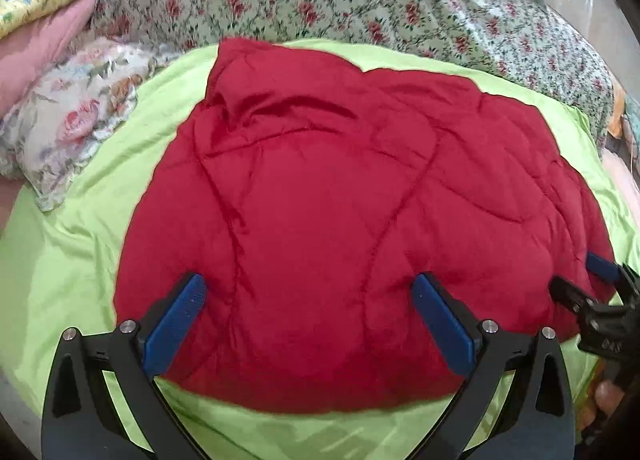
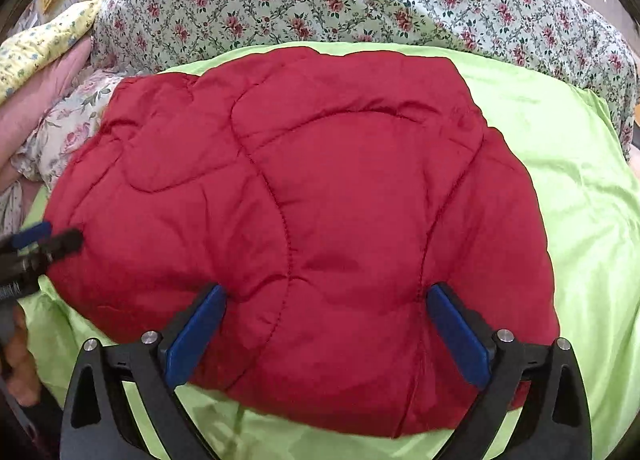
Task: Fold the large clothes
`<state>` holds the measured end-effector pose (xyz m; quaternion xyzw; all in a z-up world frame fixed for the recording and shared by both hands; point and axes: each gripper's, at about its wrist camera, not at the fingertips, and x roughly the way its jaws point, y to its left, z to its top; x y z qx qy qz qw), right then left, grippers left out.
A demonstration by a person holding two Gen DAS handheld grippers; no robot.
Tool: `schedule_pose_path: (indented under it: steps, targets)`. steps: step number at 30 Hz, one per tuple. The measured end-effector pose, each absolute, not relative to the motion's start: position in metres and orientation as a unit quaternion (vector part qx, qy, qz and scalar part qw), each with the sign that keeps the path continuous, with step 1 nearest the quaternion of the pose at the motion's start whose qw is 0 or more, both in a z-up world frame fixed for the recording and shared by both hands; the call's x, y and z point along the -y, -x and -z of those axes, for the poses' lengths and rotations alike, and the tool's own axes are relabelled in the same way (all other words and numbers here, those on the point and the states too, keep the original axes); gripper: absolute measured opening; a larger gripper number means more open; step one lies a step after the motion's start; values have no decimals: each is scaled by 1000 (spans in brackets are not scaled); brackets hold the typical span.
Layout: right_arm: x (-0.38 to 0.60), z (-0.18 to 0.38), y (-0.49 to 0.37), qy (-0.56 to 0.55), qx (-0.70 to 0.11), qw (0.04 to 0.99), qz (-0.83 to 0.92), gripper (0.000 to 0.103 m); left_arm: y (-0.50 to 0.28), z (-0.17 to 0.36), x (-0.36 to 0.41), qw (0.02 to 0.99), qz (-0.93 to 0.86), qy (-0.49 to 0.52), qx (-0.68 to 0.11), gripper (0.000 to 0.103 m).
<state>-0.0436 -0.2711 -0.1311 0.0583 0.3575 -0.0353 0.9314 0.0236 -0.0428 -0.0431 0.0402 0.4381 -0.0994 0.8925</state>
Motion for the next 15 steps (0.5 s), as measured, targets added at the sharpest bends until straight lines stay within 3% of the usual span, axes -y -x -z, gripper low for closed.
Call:
schedule_pose_path:
  steps: [15]
  targets:
    - [277, 117, 50, -74, -331, 940, 37, 101, -27, 55, 46, 896, 95, -52, -430, 103]
